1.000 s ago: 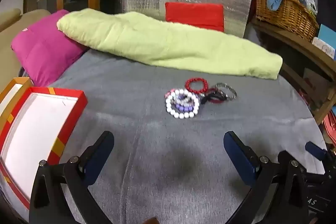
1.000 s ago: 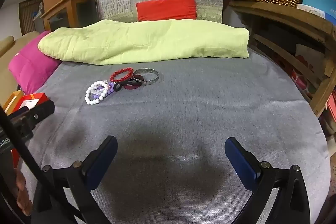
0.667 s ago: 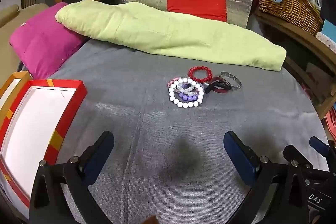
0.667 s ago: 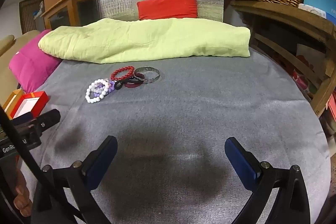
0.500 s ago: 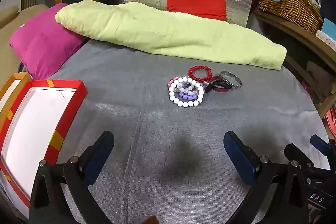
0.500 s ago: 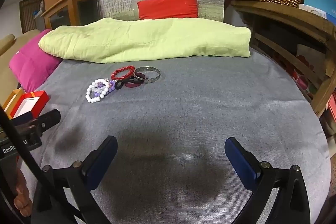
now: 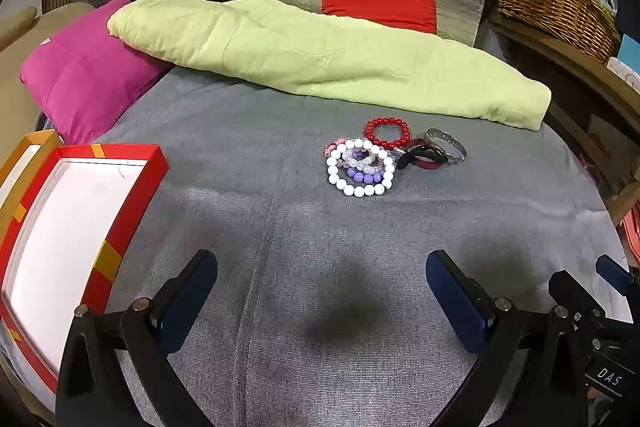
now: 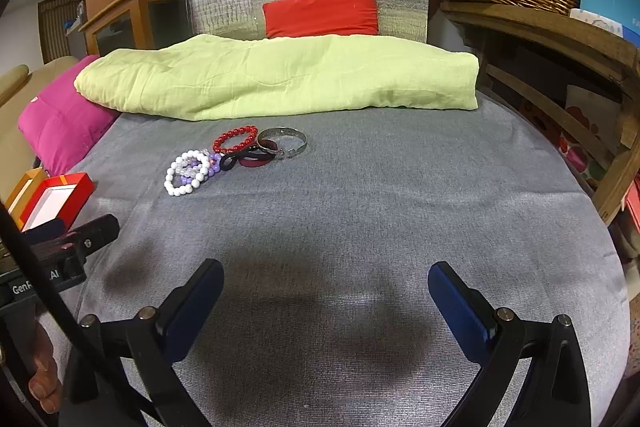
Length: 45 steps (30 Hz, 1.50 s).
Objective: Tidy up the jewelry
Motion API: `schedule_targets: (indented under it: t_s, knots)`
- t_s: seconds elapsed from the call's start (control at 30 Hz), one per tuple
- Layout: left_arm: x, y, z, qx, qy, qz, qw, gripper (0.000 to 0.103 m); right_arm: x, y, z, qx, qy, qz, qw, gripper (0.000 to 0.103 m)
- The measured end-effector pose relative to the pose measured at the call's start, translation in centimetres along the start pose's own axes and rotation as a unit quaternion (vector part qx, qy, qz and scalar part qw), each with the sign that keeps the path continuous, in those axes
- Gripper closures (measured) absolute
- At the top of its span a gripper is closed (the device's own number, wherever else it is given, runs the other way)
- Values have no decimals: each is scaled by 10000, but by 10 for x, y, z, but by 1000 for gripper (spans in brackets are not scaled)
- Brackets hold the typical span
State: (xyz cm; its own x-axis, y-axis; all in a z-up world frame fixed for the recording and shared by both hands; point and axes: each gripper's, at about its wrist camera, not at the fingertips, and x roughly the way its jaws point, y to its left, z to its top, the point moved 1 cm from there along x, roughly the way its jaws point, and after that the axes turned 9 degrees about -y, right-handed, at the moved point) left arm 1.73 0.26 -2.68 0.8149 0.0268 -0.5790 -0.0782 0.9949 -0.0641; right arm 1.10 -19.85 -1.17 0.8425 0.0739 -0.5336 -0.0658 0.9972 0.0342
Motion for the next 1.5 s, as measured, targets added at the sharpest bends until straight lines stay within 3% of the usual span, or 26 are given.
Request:
schedule_targets:
  t_s: [1.5]
  knots:
    - [1, 1, -2, 40, 20, 42, 10000, 0, -1, -1, 1, -4, 13, -13, 10000, 0]
